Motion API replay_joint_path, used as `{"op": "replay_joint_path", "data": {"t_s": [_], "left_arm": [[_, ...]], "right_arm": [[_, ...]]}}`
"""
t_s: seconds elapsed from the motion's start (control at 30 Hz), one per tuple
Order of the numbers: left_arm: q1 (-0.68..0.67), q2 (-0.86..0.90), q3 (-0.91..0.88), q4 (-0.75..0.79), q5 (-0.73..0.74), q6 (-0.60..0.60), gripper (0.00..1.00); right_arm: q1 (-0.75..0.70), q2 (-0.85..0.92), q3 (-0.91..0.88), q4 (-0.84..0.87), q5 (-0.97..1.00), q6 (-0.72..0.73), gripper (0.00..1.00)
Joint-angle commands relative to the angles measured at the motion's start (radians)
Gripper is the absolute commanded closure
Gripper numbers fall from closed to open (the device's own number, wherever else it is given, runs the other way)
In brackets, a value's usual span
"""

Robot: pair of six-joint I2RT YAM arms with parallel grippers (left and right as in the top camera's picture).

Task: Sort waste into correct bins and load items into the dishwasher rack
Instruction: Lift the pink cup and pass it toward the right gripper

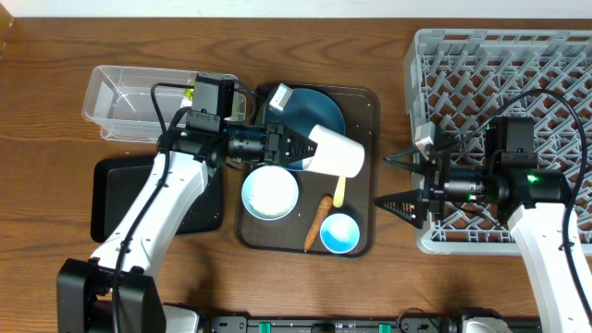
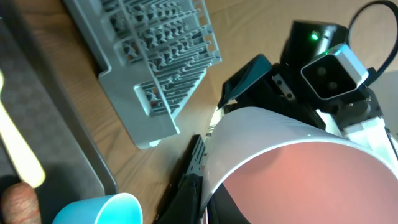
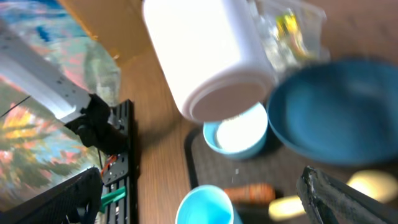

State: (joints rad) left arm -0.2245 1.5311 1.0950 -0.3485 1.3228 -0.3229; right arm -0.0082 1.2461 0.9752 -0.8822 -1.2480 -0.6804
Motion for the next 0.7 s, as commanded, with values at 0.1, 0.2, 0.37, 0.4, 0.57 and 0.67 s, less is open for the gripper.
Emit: {"op": "replay_joint_path", "data": {"t_s": [0.1,0.2,0.37,0.4,0.57,0.67], "left_arm": [[-0.018,0.003,0.000,0.013,0.073,0.007,0.94],[-0.033,0.003,0.000,0.066,0.073,-0.049,0.94],[-0.060,0.003,0.000,0.189,0.071,-0.172,0.94],[-0.064,0.003,0.000,0.207,0.064,-0.191,0.94],[-0.089,0.003,0.000,0.235,-0.045,-0.282,0.94],[-0.104,0.003,0.000,0.236,-0.052,-0.286,0.94]], "right_arm": [[0.003,0.008,0.019,0.048,-0.129,-0.125,0.01],[0.003,0.008,0.019,0.077,-0.129,-0.125,0.01],[0.003,0.008,0.019,0.125,-0.129,-0.124,0.01],[0.003,0.008,0.019,0.135,-0.129,-0.124,0.01],[0.003,0.009,0.019,0.203,-0.129,-0.090,0.01],[0.003,0.009,0.019,0.244,-0.117,-0.061,0.01]]}}
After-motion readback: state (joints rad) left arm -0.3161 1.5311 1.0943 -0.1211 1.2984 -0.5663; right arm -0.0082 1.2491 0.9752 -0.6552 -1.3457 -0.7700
